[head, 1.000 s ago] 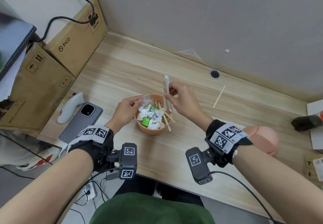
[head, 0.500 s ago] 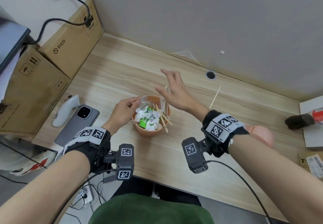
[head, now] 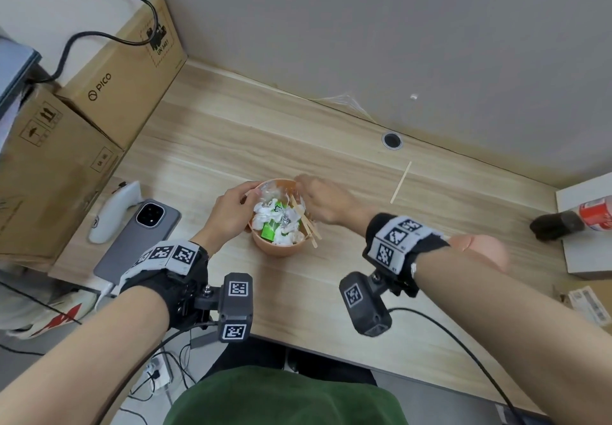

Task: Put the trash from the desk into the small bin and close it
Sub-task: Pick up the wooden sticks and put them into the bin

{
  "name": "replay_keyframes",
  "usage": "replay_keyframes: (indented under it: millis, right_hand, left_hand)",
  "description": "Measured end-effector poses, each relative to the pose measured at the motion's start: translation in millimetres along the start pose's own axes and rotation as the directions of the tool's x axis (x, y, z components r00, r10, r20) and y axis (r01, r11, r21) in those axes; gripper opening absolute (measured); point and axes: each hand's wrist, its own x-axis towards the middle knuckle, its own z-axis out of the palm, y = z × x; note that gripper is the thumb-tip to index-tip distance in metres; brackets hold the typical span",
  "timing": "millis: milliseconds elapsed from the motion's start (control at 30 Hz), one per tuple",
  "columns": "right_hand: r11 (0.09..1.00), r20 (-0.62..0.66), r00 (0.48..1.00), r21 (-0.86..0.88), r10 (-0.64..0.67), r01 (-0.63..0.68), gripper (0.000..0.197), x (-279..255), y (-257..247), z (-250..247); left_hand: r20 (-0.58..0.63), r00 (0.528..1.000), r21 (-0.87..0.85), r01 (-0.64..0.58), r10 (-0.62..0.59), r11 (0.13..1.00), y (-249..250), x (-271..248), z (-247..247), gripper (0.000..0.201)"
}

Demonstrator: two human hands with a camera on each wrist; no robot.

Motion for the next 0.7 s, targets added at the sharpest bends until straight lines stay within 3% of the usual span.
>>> replay_keyframes:
  millis: [167,233,367,467,700]
  right_hand:
    - [0.988,-0.017,0.995,0.116,0.103,-0.100,0.041,-13.8,7.1,23.4]
    - [0.991,-0.038,0.997,0.123,0.066,-0.060,0.046,-14.1,8.7,18.5]
    - [0.979,-0.257,0.966,0.194,-0.003,0.054,0.052,-20.4,12.8,9.7]
    - [0.984,-0.328,0.943,0.141,-0.060,0.112,0.054,-28.7,22.9,8.3]
    - [0.943,-0.441,0.894,0.323,0.074,0.081,0.040,-59.7,48.1,-17.8]
  left_hand:
    - [0.023,1.000,-0.027,0.005,-0.004,1.000,3.2,-1.5,3.1,0.028]
    - [0.030,1.000,-0.033,0.002,-0.001,0.999,5.0,-0.4,4.5,0.028]
    - [0.059,0.998,-0.044,-0.014,0.016,0.999,9.1,6.5,12.8,0.028]
    - [0.088,0.995,-0.031,-0.040,0.042,0.999,16.3,15.0,26.0,0.027]
    - [0.152,0.986,0.016,-0.071,0.068,0.997,42.7,32.1,59.7,0.027]
